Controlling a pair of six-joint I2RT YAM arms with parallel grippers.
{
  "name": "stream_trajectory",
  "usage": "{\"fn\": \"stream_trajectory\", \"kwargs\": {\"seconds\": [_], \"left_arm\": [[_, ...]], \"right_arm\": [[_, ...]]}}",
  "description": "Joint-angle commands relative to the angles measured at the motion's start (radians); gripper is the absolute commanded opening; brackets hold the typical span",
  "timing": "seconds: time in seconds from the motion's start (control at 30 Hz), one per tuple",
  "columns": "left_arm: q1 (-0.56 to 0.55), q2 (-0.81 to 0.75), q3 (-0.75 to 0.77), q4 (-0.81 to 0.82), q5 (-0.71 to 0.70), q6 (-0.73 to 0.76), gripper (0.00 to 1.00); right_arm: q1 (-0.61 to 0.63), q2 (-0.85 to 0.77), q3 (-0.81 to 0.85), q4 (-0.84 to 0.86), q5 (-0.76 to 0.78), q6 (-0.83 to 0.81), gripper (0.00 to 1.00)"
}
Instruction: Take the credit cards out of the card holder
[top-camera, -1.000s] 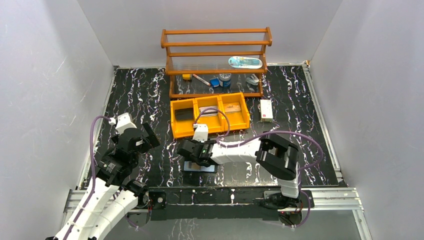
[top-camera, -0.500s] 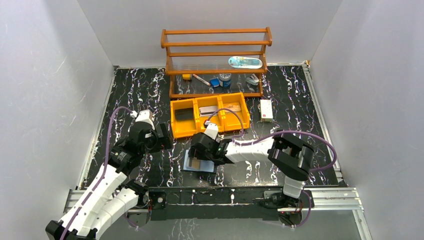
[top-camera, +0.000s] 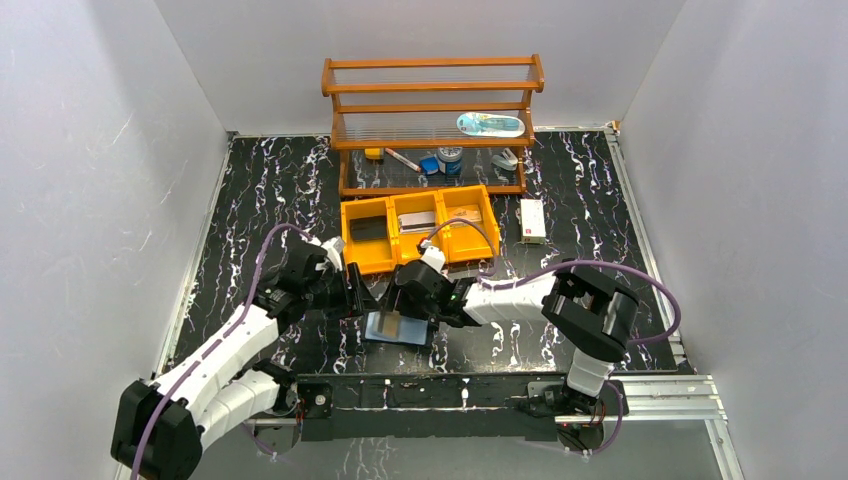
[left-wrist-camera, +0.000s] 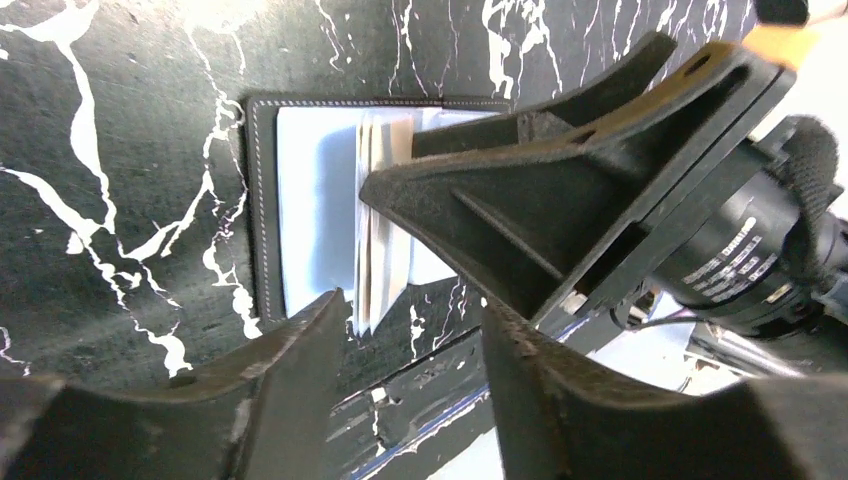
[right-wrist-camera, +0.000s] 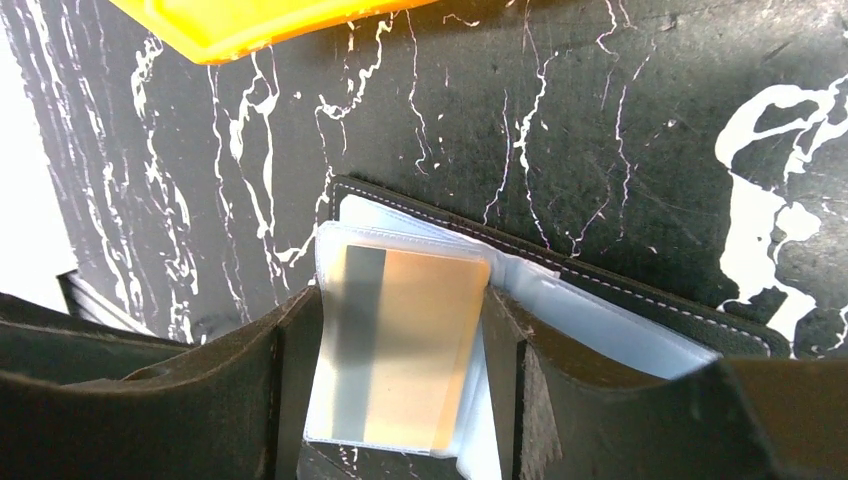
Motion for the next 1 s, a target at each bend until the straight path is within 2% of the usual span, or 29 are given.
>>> {"fn": "stream_trajectory", "kwargs": {"seconds": [0.0, 0.1, 0.43, 0.97], "left_arm": [[-0.007, 0.033, -0.029, -0.017, 0.045, -0.033, 0.44], [-0.008, 0.043, -0.042, -0.019, 0.021, -0.048, 0.35], [-0.009, 0.062, -0.049, -0.03, -0.039, -0.055, 0.28], [-0.009, 0.078, -0.049, -0.034, -0.093, -0.062, 0.26]], "right_arm": [[-0.013, 0.059, -0.056, 0.028, -0.068, 0.061, 0.65], [-0.017, 0.057, -0.062, 0.031, -0.071, 0.063, 0.65], [-0.025, 0.055, -0.074, 0.043, -0.083, 0.069, 0.65], [-0.036, 0.043, -0.096, 0.063, -0.094, 0.075, 0.65]]}}
